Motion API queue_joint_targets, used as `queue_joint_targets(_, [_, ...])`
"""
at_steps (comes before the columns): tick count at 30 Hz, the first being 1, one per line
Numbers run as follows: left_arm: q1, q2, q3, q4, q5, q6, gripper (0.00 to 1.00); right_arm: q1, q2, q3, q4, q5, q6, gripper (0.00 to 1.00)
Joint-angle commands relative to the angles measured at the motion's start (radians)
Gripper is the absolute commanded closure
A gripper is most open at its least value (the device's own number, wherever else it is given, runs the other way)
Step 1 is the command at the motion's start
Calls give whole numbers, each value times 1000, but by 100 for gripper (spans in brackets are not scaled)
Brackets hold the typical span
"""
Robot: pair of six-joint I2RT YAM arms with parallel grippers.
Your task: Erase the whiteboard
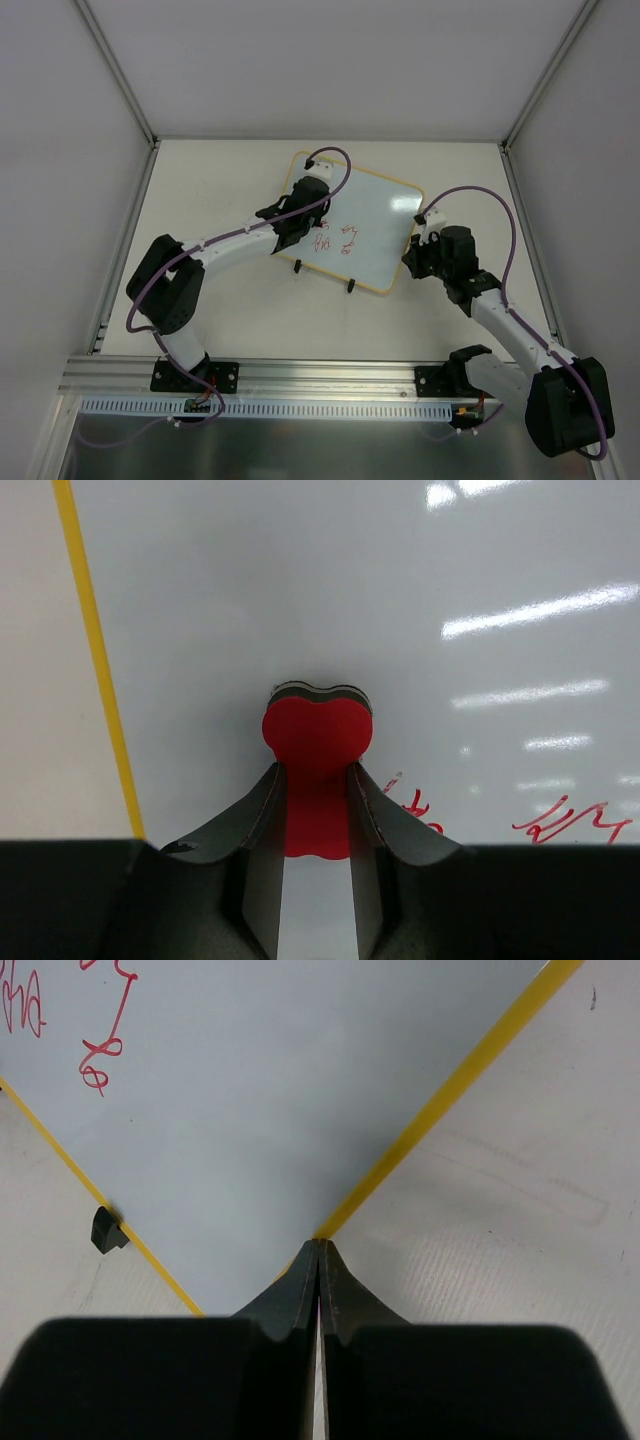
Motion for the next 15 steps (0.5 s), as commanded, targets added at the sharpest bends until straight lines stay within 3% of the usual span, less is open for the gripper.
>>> queue_joint_targets(1, [-38,19,-89,-42,31,-134,100,15,4,5,3,-4,-11,100])
queue_joint_targets(4, [-125,46,-129,-25,8,-189,100,15,6,8,3,-14,-7,100])
queue_joint_targets(6, [-133,60,-161,5,55,-272,100,15,7,8,2,-13,-5,100])
queue_joint_targets(10, [-139,81,-174,21,82,-297,100,17,10,8,3,-11,-7,100])
queue_joint_targets(15, [-133,31,-164,30,8,-291,100,20,7,8,3,-10,-5,100])
